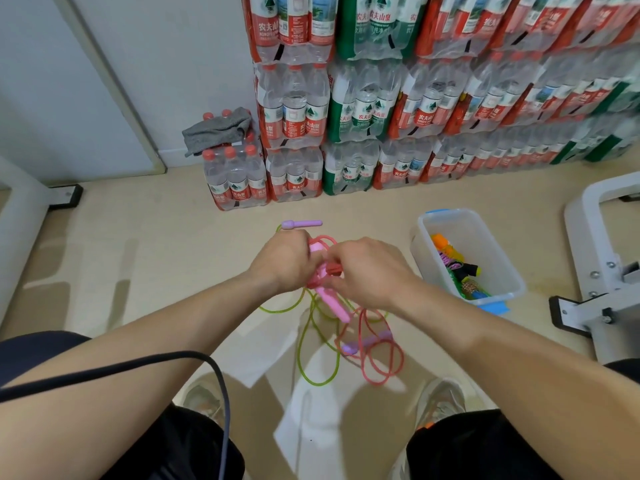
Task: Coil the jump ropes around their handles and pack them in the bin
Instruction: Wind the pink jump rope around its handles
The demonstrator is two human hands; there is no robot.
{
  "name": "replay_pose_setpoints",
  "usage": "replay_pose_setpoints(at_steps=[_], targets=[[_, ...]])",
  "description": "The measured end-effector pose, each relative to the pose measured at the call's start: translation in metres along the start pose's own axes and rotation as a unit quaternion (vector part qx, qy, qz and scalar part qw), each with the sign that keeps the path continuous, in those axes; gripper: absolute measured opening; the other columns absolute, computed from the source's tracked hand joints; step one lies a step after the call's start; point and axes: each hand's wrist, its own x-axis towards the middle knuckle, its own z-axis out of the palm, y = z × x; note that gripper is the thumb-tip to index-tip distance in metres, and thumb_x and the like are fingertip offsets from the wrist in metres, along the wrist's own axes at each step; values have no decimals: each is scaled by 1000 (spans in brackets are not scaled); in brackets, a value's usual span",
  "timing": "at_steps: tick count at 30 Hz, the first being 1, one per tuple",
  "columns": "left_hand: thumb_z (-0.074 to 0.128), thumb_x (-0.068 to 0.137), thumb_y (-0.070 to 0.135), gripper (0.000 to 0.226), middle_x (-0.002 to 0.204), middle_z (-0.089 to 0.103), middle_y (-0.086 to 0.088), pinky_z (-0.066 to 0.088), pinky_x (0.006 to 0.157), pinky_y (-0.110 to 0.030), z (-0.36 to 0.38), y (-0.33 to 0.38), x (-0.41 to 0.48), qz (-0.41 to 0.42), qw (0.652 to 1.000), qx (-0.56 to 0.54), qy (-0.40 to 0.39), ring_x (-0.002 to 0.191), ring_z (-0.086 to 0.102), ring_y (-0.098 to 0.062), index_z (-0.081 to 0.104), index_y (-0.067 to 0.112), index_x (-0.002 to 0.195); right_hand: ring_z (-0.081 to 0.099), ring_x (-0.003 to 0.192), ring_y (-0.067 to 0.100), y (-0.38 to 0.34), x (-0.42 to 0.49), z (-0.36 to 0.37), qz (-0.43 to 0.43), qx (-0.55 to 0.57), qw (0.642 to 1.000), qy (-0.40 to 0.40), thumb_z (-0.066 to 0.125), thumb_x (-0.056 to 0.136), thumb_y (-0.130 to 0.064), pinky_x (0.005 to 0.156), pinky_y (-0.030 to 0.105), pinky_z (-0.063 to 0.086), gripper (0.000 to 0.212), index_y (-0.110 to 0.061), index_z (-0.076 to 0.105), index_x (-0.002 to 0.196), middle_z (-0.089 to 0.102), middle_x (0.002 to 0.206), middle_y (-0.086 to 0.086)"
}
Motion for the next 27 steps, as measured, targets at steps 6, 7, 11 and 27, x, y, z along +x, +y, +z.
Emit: replay_pose_setpoints(at_steps=[6,7,11,27], targets=[[60,94,37,26,87,59,-5,37,66,-35,3,-6,-6,114,991,45,-46,83,54,-26,58,11,91,59,78,10,48,17,-13,-11,140,981,-131,66,94,-37,73,31,46,14,-30,70,83,64,74,-14],[61,95,37,27,87,58,-3,35,66,-34,1,-6,-6,127,990,39,-46,81,52,-23,58,11,93,58,71,2,55,16,-16,-7,188,971,-146,66,96,-30,71,27,44,13,-28,72,85,64,69,-16],[62,96,37,27,83,65,-4,37,60,-29,-8,-5,-9,160,985,4,-69,60,52,-5,60,10,95,25,48,11,76,9,-16,48,358,911,-200,59,102,-19,52,27,22,24,-23,76,86,29,51,-8],[58,101,23,21,68,64,-12,45,45,-25,-18,-7,-9,78,961,-218,-149,48,58,-18,60,3,96,45,65,6,43,16,-17,15,319,939,-126,61,91,-32,66,27,38,19,-16,72,89,51,69,-10]])
